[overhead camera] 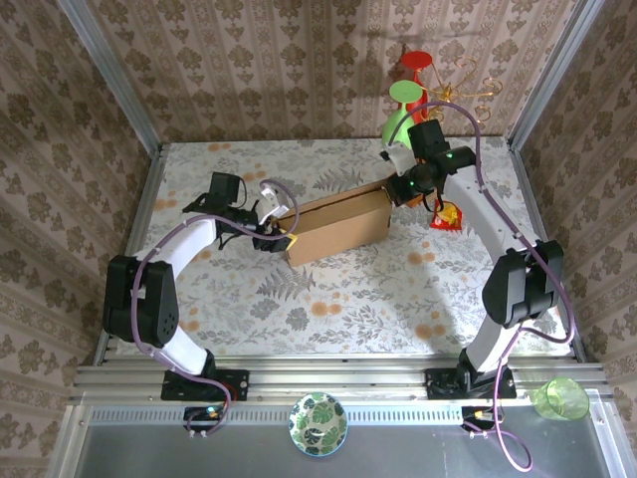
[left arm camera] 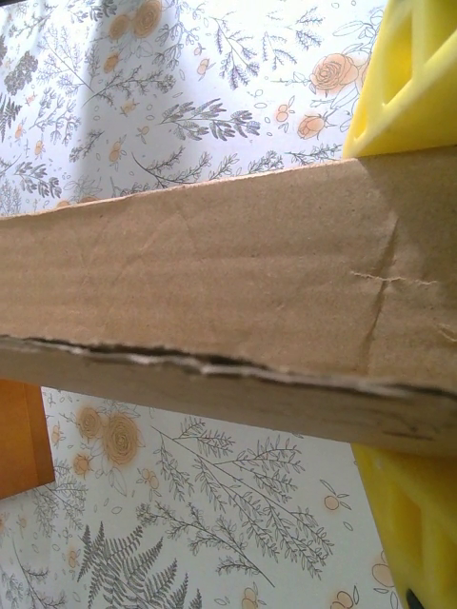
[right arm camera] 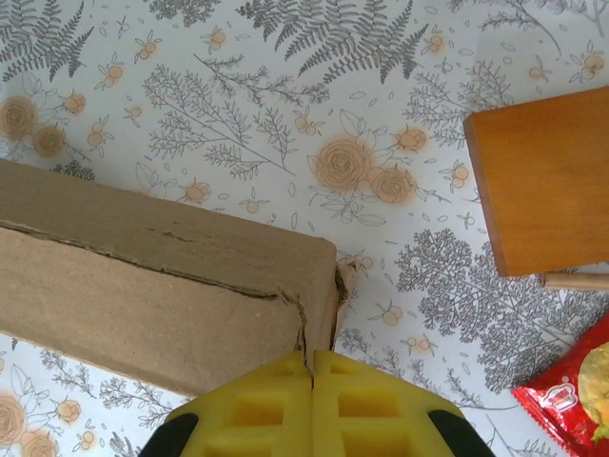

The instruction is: Fold the paper box

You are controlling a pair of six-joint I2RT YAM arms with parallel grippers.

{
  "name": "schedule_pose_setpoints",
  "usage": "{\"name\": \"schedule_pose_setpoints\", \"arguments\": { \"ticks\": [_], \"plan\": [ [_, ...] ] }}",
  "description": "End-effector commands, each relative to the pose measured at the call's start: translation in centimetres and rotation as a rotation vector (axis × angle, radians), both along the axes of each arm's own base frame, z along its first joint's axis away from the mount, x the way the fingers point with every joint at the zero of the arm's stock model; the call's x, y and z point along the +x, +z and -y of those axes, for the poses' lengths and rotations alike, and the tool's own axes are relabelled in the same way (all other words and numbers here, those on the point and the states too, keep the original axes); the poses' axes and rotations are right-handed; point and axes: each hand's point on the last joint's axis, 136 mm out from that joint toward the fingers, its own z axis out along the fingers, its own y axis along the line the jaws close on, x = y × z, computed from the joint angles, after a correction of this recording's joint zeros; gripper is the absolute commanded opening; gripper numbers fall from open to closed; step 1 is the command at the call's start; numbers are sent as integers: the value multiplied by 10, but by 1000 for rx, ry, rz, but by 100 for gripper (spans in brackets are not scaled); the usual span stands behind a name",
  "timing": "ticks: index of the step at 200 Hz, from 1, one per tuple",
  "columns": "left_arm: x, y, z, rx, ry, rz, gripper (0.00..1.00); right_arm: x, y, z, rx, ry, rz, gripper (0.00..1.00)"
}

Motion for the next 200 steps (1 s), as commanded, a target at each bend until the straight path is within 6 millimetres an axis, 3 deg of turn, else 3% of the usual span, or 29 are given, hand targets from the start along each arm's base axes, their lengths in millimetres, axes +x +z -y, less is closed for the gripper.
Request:
{"name": "schedule_pose_setpoints", "arguments": {
  "ticks": [1, 131, 200],
  "plan": [
    [1, 3, 2, -9, -5, -20, 67, -5, 1, -2, 12, -35, -50, 0],
    [-2, 1, 6, 7, -6, -25, 69, -24, -2, -4, 11, -110, -179, 0],
    [1, 2, 6, 8, 18, -30, 68, -30, -20, 0, -2, -122, -164, 0]
  ]
}}
